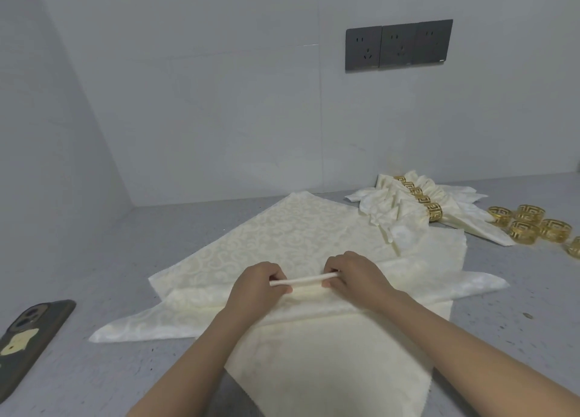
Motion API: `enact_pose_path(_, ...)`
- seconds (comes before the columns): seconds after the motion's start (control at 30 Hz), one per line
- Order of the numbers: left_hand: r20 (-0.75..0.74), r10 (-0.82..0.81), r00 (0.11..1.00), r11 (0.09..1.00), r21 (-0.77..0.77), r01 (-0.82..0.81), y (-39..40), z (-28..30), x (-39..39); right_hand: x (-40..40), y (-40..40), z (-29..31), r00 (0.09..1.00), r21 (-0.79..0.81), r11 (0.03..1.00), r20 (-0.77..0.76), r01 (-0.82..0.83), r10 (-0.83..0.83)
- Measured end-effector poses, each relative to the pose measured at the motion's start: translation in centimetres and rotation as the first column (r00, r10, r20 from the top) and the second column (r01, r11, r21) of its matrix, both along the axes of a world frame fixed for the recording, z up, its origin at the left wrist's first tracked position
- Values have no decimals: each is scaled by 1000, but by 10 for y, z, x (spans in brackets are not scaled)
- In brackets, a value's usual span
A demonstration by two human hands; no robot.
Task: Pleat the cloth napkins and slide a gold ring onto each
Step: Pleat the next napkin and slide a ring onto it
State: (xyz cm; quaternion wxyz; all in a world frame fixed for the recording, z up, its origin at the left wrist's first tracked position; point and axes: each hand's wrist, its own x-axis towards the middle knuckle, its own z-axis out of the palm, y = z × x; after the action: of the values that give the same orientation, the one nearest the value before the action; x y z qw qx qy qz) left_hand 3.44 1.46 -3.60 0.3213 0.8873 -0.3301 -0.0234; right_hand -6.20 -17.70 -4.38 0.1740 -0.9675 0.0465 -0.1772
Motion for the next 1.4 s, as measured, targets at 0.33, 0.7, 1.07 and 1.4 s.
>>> enact_pose_path(0.33,-240,-59,969,980,-200,10,20,-20,-13,-20,0,-4,996,304,951,-85,51,-26)
enact_pose_path(0.7,-171,-9,985,998,58,19,10,-3,2,-5,0,2,960,104,987,-266,121,-89)
enact_pose_path(1.07,-50,68,996,995,-64,-71,-3,0,10,12,-2,5,992,105,987,-41,119,-115)
enact_pose_path(1.4,84,-120,989,993,33,118,21,-18,-8,-21,-7,-8,984,132,991,-175,-14,37)
